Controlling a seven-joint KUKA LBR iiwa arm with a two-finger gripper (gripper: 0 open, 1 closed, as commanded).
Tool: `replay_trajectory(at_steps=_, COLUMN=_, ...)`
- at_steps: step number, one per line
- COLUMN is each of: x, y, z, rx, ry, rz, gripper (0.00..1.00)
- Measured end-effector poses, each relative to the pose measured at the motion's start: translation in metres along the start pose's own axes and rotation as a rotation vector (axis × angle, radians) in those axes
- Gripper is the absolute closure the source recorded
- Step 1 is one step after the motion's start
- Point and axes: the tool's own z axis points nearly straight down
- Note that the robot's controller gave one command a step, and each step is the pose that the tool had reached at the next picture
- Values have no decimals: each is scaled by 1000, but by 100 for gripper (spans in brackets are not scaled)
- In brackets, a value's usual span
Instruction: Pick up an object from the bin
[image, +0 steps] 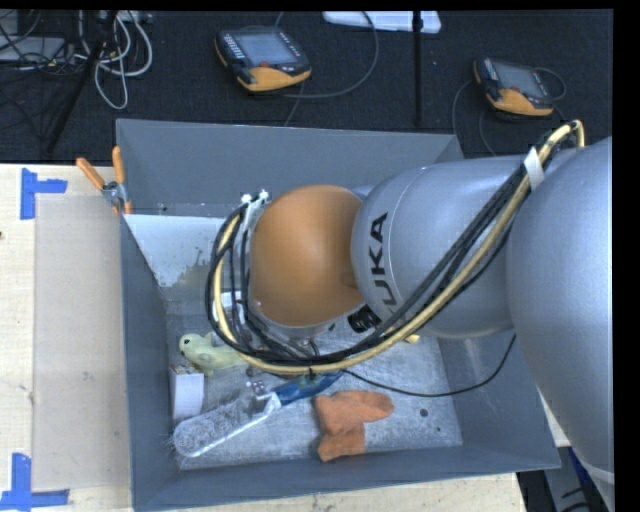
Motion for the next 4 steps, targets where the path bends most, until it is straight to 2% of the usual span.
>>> replay_trajectory(at_steps=1, x=22, y=-36, z=26, rx=2, ry=5, rz=-99, gripper=0)
replay_trajectory(at_steps=2, x=24, y=-17, z=86, rx=2, ry=4, rz=-249, gripper=0)
replay_trajectory(at_steps=3, x=18, y=0, z=85, rx=5, ry=-8, rz=-355, gripper=100)
replay_trajectory(at_steps=4, x=18, y=0, z=85, rx=5, ry=-8, rz=-355, gripper=100)
